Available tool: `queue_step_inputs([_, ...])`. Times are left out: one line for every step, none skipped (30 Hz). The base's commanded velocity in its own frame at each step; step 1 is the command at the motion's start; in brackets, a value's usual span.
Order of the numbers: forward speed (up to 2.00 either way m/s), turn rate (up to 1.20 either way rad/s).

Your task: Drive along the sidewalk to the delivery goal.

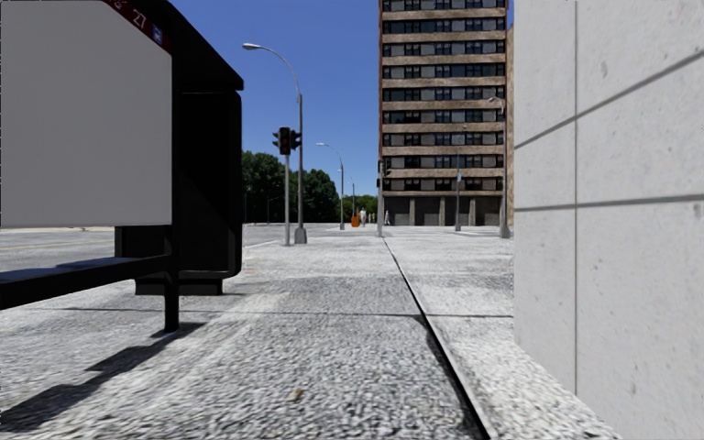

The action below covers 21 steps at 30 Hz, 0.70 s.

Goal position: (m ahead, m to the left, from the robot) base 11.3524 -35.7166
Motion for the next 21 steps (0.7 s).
queue_step_inputs([2.0, 0.0])
queue_step_inputs([2.0, 0.0])
queue_step_inputs([2.0, 0.0])
queue_step_inputs([2.0, 0.0])
queue_step_inputs([2.0, 0.0])
queue_step_inputs([2.0, 0.0])
queue_step_inputs([2.0, 0.0])
queue_step_inputs([2.0, 0.0])
queue_step_inputs([2.0, 0.0])
queue_step_inputs([2.0, 0.0])
queue_step_inputs([2.0, 0.0])
queue_step_inputs([2.0, 0.0])
queue_step_inputs([2.0, 0.0])
queue_step_inputs([2.0, 0.0])
queue_step_inputs([2.0, 0.0])
queue_step_inputs([2.0, -0.04])
queue_step_inputs([2.0, -0.18])
queue_step_inputs([2.0, -0.29])
queue_step_inputs([2.0, -0.29])
queue_step_inputs([2.0, -0.41])
queue_step_inputs([2.0, -0.45])
